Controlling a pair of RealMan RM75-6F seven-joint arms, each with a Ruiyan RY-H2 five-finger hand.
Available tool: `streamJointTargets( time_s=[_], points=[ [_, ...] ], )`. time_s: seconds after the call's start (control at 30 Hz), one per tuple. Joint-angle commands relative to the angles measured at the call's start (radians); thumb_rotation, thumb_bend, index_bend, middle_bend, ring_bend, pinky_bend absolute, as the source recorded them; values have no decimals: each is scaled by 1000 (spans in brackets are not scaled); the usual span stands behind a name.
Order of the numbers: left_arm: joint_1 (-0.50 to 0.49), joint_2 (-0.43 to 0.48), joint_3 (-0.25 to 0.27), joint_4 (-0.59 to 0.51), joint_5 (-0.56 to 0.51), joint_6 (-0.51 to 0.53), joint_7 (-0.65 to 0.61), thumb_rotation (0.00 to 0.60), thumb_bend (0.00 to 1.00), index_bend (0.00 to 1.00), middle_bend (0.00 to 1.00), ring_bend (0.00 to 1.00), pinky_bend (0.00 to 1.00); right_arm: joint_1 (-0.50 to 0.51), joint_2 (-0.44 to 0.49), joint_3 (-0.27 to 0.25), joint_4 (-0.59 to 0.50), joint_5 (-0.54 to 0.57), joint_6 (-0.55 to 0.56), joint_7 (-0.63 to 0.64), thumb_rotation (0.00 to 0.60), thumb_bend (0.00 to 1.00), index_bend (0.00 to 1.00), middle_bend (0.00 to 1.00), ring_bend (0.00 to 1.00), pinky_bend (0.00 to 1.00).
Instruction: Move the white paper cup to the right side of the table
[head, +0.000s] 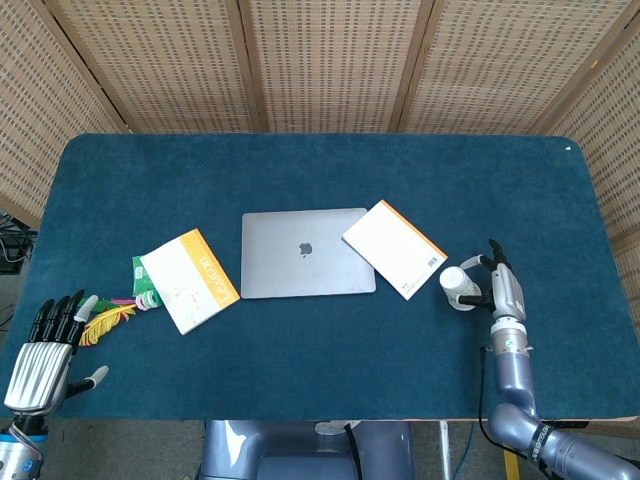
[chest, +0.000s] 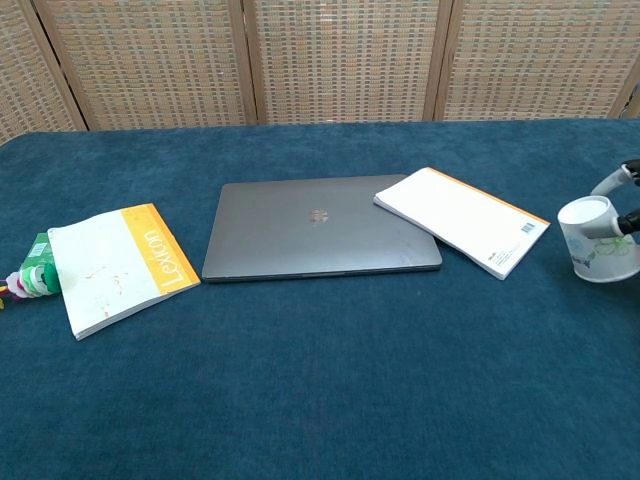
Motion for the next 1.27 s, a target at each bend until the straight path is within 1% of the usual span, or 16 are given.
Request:
streamJointTargets(
  time_s=[0.03, 0.2, 0.3, 0.4, 0.47, 0.57, 0.63, 0.73, 0.83, 0.93, 1.03, 1.07, 1.17, 1.27],
  points=[
    [0, 0, 0, 0, 0, -1, 0, 600, 142, 0, 0, 0, 0, -3, 2, -5, 8, -1, 3, -3, 600, 308, 498, 0, 0, 0],
    [0, 0, -1, 0, 0, 0, -2, 600, 142, 0, 0, 0, 0, -18, 16, -15, 15, -6, 13, -9, 600, 319, 478, 0, 0, 0],
    [0, 1, 0, 0, 1, 1, -2, 600, 142, 0, 0, 0, 0, -30, 28, -23, 12, -13, 17, -5, 600, 321, 447, 0, 0, 0],
    [1, 3, -1, -2, 2, 3, -4, 600, 142, 0, 0, 0, 0, -44, 41, -40, 7, -27, 22, -10, 600, 322, 351, 0, 0, 0],
    [2, 3, -1, -3, 3, 7, -6, 600, 142, 0, 0, 0, 0, -53, 53, -51, -3, -36, 18, -8, 600, 322, 255, 0, 0, 0],
    [3, 5, -2, -3, 3, 9, -9, 600, 142, 0, 0, 0, 0, -73, 81, -67, -34, -67, 23, 8, 600, 322, 176, 0, 0, 0],
    [3, 6, -4, -4, 1, 10, -11, 600, 142, 0, 0, 0, 0, -93, 106, -84, -70, -115, 41, 24, 600, 322, 153, 0, 0, 0],
    [4, 9, -6, -4, 0, 14, -16, 600, 143, 0, 0, 0, 0, -126, 146, -106, -136, -213, 99, 55, 600, 318, 137, 0, 0, 0],
    [5, 13, -12, -4, -9, 17, -26, 600, 142, 0, 0, 0, 0, -171, 192, -154, -207, -363, 192, 74, 600, 306, 133, 0, 0, 0],
    [5, 16, -18, -3, -16, 20, -36, 600, 142, 0, 0, 0, 0, -200, 215, -205, -228, -486, 266, 50, 600, 294, 131, 0, 0, 0],
    [6, 19, -23, 0, -24, 22, -47, 600, 142, 0, 0, 0, 0, -231, 220, -263, -227, -619, 359, -15, 600, 284, 127, 0, 0, 0],
    [7, 23, -27, 1, -31, 23, -55, 600, 142, 0, 0, 0, 0, -247, 216, -293, -209, -699, 419, -83, 600, 277, 124, 0, 0, 0],
    [9, 27, -29, 3, -32, 28, -65, 600, 142, 0, 0, 0, 0, -269, 196, -315, -161, -768, 490, -183, 600, 260, 106, 0, 0, 0],
    [10, 29, -30, 3, -33, 29, -68, 600, 142, 0, 0, 0, 0, -283, 193, -329, -138, -803, 522, -267, 600, 249, 67, 0, 0, 0]
  ],
)
